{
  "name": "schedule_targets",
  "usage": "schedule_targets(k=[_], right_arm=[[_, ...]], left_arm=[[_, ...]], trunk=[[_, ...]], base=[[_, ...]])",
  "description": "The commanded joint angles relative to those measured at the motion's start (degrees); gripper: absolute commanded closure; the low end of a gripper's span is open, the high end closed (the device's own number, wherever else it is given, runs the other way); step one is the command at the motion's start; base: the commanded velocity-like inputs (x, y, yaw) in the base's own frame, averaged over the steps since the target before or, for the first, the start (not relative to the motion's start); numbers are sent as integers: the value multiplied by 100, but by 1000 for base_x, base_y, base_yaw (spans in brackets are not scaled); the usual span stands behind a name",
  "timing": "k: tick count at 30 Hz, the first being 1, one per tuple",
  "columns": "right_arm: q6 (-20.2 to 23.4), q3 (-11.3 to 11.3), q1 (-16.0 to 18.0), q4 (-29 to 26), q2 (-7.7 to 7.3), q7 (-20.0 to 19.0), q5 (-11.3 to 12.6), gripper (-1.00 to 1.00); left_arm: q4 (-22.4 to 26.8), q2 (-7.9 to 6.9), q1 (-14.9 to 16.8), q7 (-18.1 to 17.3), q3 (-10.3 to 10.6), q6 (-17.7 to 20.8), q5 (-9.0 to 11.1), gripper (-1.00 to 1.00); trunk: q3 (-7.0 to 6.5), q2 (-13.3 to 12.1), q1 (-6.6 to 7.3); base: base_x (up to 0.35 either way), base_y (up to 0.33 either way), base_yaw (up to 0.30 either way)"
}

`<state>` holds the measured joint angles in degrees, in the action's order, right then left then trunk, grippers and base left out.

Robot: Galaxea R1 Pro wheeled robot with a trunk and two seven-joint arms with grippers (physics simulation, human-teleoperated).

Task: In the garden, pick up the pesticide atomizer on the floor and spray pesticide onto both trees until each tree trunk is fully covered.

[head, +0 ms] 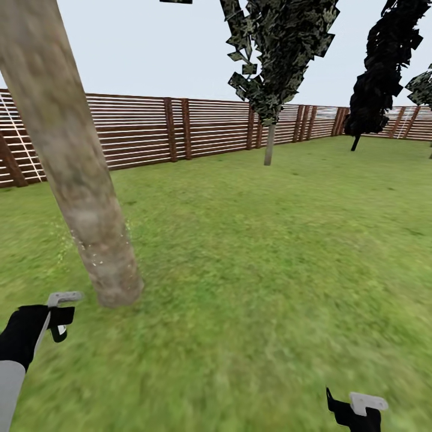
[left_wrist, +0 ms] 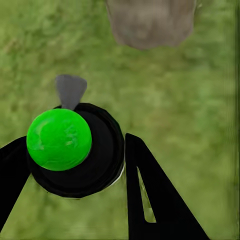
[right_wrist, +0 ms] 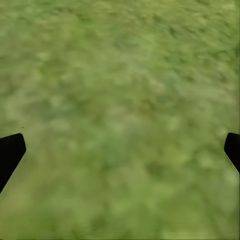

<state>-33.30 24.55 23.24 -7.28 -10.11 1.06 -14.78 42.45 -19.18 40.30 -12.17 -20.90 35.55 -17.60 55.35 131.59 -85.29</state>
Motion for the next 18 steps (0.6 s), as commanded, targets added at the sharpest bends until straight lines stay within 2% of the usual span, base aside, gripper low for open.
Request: schedule_targets(k=[1,5,11,14,18], right_arm=[[-18,41,5,8,0,11,-60,-100],[-18,41,5,8,6,14,-60,-100],[-18,39,5,8,9,12,-60,-100],[-18,38,5,8,9,9,-60,-100],[-18,39,5,8,9,8,-60,-100]], left_arm=[[1,7,3,-50,-19,17,-58,100],[-8,26,4,-52,-20,13,-43,100],[-8,28,4,-53,-20,13,-42,100],[-8,35,4,-57,-20,13,-39,100],[-8,37,4,-58,-20,13,-34,100]], trunk=[[5,2,-2],[5,2,-2],[5,2,-2],[5,2,-2],[5,2,-2]], base=[[281,-124,0],[303,-78,23],[293,-105,238],[194,-213,274],[100,-256,42]])
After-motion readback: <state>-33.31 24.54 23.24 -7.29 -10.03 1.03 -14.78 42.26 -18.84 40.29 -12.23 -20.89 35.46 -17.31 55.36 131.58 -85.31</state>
